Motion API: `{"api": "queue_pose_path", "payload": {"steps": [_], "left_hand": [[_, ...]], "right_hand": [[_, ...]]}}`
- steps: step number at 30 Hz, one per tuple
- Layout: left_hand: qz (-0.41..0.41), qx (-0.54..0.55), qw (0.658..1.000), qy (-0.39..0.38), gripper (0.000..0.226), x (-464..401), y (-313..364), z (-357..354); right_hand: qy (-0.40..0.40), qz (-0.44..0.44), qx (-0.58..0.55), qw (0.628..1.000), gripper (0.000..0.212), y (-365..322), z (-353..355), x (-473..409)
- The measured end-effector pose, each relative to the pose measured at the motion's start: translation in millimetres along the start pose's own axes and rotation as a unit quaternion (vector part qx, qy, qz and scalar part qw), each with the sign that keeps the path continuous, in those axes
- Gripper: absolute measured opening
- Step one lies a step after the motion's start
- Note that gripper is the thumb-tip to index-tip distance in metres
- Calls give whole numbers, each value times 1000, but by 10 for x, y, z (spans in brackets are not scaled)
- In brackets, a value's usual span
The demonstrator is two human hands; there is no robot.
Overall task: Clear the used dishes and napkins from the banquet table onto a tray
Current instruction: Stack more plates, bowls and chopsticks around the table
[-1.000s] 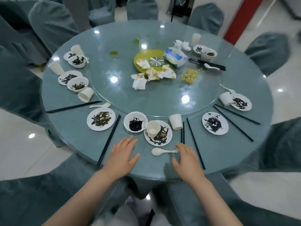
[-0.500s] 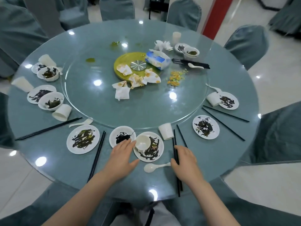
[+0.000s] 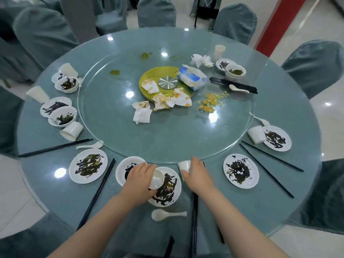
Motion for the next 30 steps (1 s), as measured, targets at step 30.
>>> {"api": "queue_pose_path", "payload": {"steps": [30], "left_hand": [[-1,312,946,87,85,-542,704,556]], "right_hand": [[-19,81,-400,913,61,-42,500,89]]}}
Point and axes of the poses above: each hand's wrist, its own x-axis away from the middle knuckle, its own z-axis out of the back of the hand, y = z × x, the point moved 6 cm from there along -x, towards the middle knuckle, and after that the axes turned 5 degrees about -z, right-handed, at the moved point
